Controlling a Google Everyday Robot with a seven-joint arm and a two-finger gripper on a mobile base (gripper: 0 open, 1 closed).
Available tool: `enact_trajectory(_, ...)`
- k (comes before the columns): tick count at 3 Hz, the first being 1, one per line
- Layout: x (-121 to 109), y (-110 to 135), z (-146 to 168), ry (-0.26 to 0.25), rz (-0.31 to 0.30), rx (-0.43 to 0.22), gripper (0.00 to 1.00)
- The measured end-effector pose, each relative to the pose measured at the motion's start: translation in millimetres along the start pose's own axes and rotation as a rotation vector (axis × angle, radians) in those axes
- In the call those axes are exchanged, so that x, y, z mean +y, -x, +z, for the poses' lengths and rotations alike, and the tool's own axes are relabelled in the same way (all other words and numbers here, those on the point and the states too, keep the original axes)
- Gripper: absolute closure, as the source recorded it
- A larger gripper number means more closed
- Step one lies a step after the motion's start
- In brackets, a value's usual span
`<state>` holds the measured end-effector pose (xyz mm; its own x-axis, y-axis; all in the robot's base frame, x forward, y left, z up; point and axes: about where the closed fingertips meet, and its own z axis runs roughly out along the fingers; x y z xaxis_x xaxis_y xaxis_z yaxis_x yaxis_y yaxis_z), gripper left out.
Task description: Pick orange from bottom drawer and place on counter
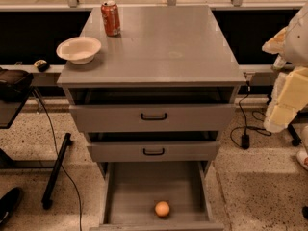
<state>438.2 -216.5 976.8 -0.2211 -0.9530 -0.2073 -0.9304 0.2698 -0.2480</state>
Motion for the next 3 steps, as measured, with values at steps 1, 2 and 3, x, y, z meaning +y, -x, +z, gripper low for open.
enact_trajectory(1, 0, -1, 3, 0.001, 0.005, -0.008, 0.0)
enact_trajectory(2, -1, -15, 45, 0.027, 0.083, -0.13, 0.0)
enact_trajectory(3, 26, -40, 149, 0.151, 0.162, -0.319, 0.0)
